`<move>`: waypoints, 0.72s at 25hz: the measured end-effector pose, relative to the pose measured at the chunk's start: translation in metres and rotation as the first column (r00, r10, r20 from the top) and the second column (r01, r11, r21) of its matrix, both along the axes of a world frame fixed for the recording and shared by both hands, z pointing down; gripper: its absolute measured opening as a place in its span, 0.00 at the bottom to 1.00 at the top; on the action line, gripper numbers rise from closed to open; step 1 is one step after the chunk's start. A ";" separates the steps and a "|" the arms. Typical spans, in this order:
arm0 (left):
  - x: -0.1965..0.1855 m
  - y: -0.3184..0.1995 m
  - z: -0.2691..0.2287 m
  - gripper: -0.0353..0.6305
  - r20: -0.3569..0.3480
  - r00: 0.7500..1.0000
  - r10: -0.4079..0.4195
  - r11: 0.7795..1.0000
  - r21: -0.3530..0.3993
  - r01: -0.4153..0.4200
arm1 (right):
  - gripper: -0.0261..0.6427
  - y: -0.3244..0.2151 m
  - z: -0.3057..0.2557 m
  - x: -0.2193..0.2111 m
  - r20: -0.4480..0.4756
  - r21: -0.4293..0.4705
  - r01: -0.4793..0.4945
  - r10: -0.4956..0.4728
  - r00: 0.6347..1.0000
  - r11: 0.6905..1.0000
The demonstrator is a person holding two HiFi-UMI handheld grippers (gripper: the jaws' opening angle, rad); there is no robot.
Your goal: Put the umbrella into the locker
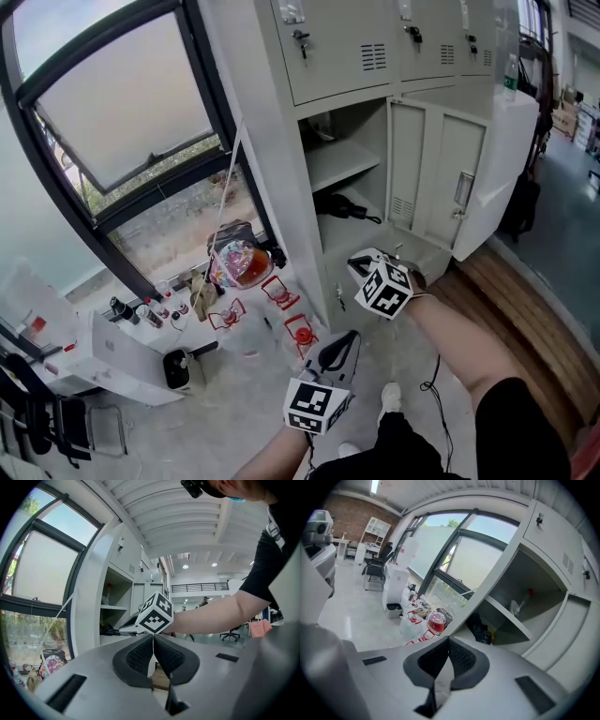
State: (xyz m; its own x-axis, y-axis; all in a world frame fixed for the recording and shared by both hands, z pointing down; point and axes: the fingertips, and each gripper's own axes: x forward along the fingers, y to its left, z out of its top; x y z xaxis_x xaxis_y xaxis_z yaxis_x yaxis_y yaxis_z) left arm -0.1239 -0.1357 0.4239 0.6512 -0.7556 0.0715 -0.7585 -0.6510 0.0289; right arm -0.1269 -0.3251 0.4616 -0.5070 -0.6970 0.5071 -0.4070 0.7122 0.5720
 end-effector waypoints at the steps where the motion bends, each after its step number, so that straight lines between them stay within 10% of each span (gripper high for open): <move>1: 0.001 0.004 0.000 0.08 0.000 1.000 0.000 1.000 -0.001 0.000 | 0.12 0.006 -0.001 0.001 0.004 -0.002 -0.001 0.001 1.000 1.000; 18: 0.013 0.005 0.014 0.08 -0.018 0.991 -0.131 0.990 -0.050 0.130 | 0.12 0.096 0.003 0.050 0.112 -0.069 0.024 -0.016 0.994 0.997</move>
